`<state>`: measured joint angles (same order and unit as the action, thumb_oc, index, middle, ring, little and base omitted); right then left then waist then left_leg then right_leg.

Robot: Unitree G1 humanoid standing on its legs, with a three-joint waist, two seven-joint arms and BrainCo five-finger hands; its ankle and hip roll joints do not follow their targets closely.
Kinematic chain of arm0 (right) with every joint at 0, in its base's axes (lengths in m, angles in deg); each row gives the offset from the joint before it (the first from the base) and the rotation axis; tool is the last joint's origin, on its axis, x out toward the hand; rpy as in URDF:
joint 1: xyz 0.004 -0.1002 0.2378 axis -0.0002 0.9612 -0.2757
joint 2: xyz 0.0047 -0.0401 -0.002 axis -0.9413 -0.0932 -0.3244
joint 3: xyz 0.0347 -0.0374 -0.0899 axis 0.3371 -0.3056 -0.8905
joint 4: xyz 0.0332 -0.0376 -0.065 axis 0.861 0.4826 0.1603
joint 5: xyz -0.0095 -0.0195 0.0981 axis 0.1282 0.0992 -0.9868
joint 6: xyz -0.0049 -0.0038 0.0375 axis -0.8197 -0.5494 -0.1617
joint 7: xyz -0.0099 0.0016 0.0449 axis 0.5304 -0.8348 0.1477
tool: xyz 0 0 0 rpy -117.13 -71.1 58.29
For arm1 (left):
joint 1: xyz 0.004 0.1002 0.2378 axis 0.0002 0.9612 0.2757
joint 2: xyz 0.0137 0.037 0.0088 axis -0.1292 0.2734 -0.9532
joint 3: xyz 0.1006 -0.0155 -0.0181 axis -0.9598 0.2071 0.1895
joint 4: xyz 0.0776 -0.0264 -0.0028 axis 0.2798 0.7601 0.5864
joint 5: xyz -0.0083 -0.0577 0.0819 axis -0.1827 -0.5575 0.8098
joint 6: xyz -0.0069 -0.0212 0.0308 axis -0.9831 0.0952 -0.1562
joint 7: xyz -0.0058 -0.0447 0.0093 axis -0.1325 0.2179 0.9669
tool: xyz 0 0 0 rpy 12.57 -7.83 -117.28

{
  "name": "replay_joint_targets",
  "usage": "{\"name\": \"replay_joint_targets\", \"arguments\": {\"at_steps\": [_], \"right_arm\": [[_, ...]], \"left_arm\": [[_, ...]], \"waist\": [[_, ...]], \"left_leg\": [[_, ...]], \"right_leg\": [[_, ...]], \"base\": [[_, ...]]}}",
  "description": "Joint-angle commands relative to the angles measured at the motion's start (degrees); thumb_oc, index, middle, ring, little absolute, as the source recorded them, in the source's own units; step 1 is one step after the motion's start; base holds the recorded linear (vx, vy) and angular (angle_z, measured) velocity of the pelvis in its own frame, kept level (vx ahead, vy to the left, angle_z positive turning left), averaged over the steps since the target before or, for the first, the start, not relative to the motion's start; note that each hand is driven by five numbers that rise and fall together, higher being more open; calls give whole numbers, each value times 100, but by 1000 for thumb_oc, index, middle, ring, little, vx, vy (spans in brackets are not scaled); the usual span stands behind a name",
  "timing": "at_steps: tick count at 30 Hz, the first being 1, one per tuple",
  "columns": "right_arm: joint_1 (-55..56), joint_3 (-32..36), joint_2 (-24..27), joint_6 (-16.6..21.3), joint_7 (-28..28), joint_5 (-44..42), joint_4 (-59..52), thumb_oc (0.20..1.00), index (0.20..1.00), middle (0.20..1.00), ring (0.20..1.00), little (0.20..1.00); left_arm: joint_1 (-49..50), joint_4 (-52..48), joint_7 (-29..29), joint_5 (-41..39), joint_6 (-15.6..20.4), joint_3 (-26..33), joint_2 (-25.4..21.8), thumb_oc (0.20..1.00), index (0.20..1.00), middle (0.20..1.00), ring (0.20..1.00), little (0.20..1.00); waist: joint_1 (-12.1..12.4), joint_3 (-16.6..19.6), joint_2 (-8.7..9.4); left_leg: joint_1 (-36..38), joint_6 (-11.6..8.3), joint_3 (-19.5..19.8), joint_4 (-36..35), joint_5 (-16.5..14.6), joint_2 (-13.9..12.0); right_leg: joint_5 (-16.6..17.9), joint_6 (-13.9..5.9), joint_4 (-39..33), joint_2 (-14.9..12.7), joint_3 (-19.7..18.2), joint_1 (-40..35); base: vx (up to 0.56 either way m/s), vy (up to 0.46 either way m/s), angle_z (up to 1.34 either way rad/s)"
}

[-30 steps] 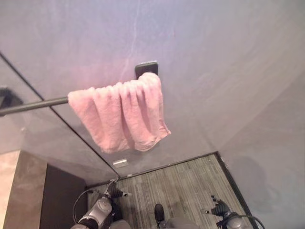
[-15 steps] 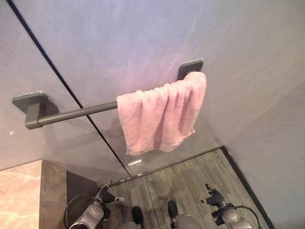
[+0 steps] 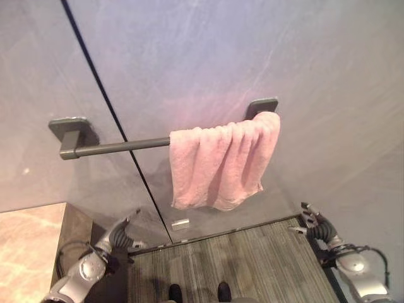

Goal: Put brush and paste in cup on sink, flatten towel.

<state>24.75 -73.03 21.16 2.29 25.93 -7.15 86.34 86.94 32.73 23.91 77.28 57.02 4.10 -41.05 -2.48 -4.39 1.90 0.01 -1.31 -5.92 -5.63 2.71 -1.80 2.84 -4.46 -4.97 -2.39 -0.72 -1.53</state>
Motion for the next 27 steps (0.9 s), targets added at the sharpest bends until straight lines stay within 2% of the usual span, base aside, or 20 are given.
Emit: {"name": "replay_joint_targets", "arguments": {"at_steps": [1,4,6,7,10,16,17,18,19,20,23,27], "right_arm": [[-671,-172,286,277,-20,-201,-351,1000,1000,1000,1000,1000],[-1167,-517,266,251,-102,-489,-407,1000,1000,1000,1000,1000],[-1783,-1090,181,186,-270,-797,-609,1000,1000,1000,1000,1000],[-1794,-1096,182,187,-271,-800,-603,1000,1000,1000,1000,1000],[-2431,-1783,-7,100,-534,-1134,-796,1000,1000,1000,1000,1000],[-2854,-2185,-332,23,-560,-1132,-968,1000,1000,1000,1000,1000],[-2857,-2160,-476,-4,-457,-1053,-937,818,818,818,818,818],[-2855,-2158,-475,-4,-456,-1051,-938,476,476,476,476,476],[-2822,-2123,-611,-23,-390,-1041,-874,200,200,200,200,200],[-2788,-2052,-835,-40,-256,-997,-785,200,200,200,200,200],[-2644,-1978,-1030,-47,-193,-1091,-766,200,200,200,200,200],[-2356,-1830,-1191,2,-252,-1382,-906,200,200,200,200,200]], "left_arm": [[-557,-207,-14,-585,303,88,-111,1000,1000,1000,1000,1000],[-946,-310,-111,-983,308,-103,24,1000,1000,1000,1000,1000],[-1510,-270,-151,-1300,305,-458,321,1000,1000,1000,1000,1000],[-1515,-265,-151,-1301,307,-456,323,1000,1000,1000,1000,1000],[-1900,-410,-264,-1513,315,-795,540,1000,1000,1000,1000,1000],[-2070,-361,-259,-1463,264,-1021,811,1000,1000,1000,1000,1000],[-2101,-206,-229,-1449,211,-1088,1004,1000,1000,1000,1000,1000],[-2106,-199,-227,-1449,215,-1092,1008,1000,1000,1000,1000,1000],[-2150,-83,-189,-1420,182,-1131,1138,200,200,200,200,200],[-2182,68,-151,-1482,177,-1182,1315,200,200,200,200,200],[-2136,113,-110,-1495,151,-1178,1438,200,200,200,200,200],[-1964,62,-90,-1363,143,-1106,1435,200,200,200,200,200]], "waist": [[164,206,72],[180,218,76],[208,237,78],[205,231,76],[268,230,77],[294,231,103],[281,232,116],[283,233,116],[273,232,117],[254,227,126],[251,237,135],[256,260,163]], "left_leg": [[1,-237,-101,72,86,-96],[41,-256,-60,63,84,-108],[61,-275,-52,63,83,-121],[63,-275,-51,63,83,-121],[76,-275,-15,63,79,-137],[63,-282,-2,63,57,-135],[54,-277,-4,63,50,-135],[54,-277,-4,63,50,-134],[47,-273,-3,63,45,-129],[28,-263,-12,63,35,-126],[12,-257,-12,63,24,-126],[12,-254,-8,63,4,-121]], "right_leg": [[-13,-369,280,-126,-185,216],[-25,-342,254,-128,-124,145],[-35,-315,234,-121,-93,108],[-35,-314,235,-121,-93,106],[-42,-301,243,-123,-48,84],[-31,-305,196,-131,-28,59],[-18,-311,176,-142,-32,60],[-18,-312,174,-142,-32,60],[-6,-316,164,-148,-35,61],[8,-323,143,-153,-52,70],[17,-329,127,-162,-70,82],[32,-346,110,-172,-91,78]], "base": [[34,-68,7],[18,-34,12],[28,-32,12],[28,-22,9],[31,-19,9],[36,-5,-1],[42,7,2],[34,9,1],[0,0,0],[0,0,0],[0,0,0],[26,12,4]]}}
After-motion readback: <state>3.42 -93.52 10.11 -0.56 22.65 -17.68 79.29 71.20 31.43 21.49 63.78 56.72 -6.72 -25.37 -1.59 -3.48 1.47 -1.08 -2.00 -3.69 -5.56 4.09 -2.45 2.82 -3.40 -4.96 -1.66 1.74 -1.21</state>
